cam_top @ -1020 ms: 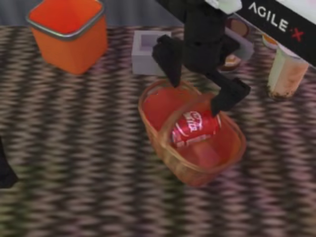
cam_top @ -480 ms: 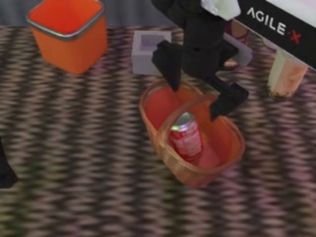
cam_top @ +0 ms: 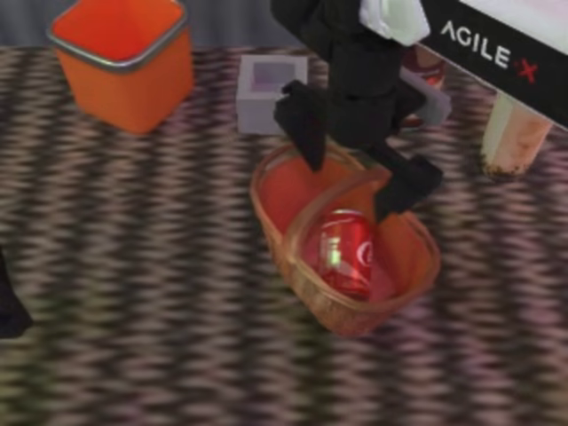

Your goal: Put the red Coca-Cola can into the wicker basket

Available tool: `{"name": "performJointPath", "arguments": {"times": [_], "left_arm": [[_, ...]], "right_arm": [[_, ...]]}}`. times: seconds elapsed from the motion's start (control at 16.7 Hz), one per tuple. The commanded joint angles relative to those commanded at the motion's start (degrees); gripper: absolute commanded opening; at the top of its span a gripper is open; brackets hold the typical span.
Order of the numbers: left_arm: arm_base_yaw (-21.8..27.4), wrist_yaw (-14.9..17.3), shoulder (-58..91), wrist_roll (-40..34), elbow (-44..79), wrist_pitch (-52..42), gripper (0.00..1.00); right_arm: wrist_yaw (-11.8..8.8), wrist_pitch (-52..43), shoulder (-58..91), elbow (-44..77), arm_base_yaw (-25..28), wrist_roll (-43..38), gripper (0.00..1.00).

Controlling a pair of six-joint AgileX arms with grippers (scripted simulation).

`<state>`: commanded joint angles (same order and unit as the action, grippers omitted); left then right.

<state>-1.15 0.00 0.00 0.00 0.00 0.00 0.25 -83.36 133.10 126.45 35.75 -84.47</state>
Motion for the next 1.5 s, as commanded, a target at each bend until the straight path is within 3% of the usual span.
{"name": "performJointPath", "arguments": {"times": [0.66,1.5], "left_arm": [[0.00,0.00,0.00,0.00,0.00,0.00,1.00],[0.00,0.00,0.00,0.00,0.00,0.00,1.00]], "right_arm": [[0.00,0.00,0.00,0.00,0.00,0.00,0.02],[0.00,0.00,0.00,0.00,0.00,0.00,0.00]]}}
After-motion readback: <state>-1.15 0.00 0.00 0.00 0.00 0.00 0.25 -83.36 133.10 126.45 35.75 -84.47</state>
